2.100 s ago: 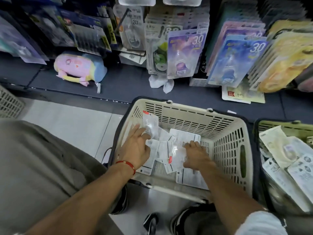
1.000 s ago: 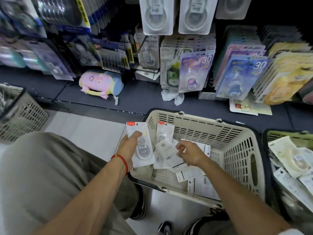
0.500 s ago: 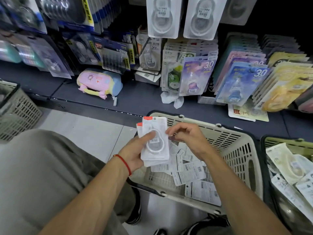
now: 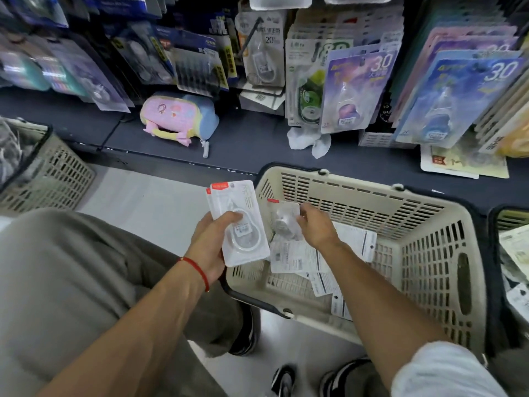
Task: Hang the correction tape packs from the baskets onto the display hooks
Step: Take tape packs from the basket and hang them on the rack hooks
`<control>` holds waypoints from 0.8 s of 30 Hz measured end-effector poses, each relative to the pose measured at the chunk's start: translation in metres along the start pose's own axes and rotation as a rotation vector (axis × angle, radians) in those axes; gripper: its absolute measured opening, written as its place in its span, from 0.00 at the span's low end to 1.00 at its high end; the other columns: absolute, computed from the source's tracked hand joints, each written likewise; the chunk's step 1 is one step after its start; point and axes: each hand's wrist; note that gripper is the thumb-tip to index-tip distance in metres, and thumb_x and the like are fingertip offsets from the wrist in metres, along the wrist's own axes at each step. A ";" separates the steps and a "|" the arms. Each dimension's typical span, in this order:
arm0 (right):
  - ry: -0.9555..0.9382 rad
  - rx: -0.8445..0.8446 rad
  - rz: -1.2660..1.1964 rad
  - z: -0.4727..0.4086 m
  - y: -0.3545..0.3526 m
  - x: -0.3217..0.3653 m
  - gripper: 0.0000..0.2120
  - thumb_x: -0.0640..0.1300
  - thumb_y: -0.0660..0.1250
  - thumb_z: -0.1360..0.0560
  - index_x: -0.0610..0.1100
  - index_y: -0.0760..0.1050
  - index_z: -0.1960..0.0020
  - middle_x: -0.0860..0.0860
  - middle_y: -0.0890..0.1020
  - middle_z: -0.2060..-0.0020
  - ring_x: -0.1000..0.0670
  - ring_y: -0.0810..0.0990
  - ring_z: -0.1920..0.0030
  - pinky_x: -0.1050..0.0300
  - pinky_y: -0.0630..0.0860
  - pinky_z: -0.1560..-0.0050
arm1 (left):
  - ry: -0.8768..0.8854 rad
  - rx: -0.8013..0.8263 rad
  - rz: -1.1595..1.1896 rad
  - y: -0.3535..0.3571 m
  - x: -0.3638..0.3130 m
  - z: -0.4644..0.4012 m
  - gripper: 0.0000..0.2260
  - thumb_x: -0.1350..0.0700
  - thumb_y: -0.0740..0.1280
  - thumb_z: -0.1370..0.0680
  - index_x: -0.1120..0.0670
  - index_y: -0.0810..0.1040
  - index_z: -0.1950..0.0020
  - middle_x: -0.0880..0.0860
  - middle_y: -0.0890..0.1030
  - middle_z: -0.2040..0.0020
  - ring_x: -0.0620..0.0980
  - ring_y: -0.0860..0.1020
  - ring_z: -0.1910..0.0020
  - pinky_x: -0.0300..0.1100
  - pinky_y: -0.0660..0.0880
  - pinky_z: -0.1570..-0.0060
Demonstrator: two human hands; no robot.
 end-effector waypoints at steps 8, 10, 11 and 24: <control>-0.015 -0.035 -0.832 0.032 -0.085 -0.002 0.06 0.40 0.63 0.15 0.41 0.77 0.47 0.43 0.87 0.53 0.43 0.85 0.58 0.45 0.82 0.55 | 0.171 -0.039 -0.069 0.019 0.006 -0.004 0.21 0.59 0.76 0.22 0.46 0.76 0.32 0.50 0.86 0.42 0.51 0.87 0.46 0.52 0.85 0.51; -0.054 0.042 -1.006 0.044 -0.102 0.005 0.07 0.39 0.63 0.15 0.44 0.78 0.49 0.47 0.87 0.58 0.48 0.84 0.63 0.49 0.82 0.63 | 0.141 0.045 -0.065 0.032 0.012 -0.003 0.21 0.58 0.75 0.21 0.47 0.74 0.30 0.51 0.86 0.39 0.52 0.87 0.43 0.55 0.85 0.47; -0.071 0.060 -0.998 0.049 -0.106 0.009 0.07 0.39 0.64 0.15 0.45 0.79 0.50 0.47 0.86 0.59 0.49 0.83 0.64 0.52 0.81 0.66 | 0.115 0.107 -0.041 0.039 0.014 -0.003 0.21 0.57 0.74 0.20 0.49 0.74 0.28 0.53 0.85 0.37 0.55 0.86 0.40 0.58 0.84 0.44; -0.075 0.309 0.357 0.047 -0.009 -0.065 0.32 0.46 0.72 0.19 0.53 0.64 0.19 0.46 0.67 0.20 0.43 0.71 0.24 0.44 0.70 0.25 | 0.033 0.060 -0.067 0.029 0.017 -0.007 0.29 0.58 0.81 0.28 0.52 0.75 0.30 0.55 0.86 0.39 0.57 0.87 0.44 0.57 0.85 0.51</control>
Point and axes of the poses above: each hand's wrist, its own z-axis away from the middle knuckle, its own y-axis out of the palm, x = y × z
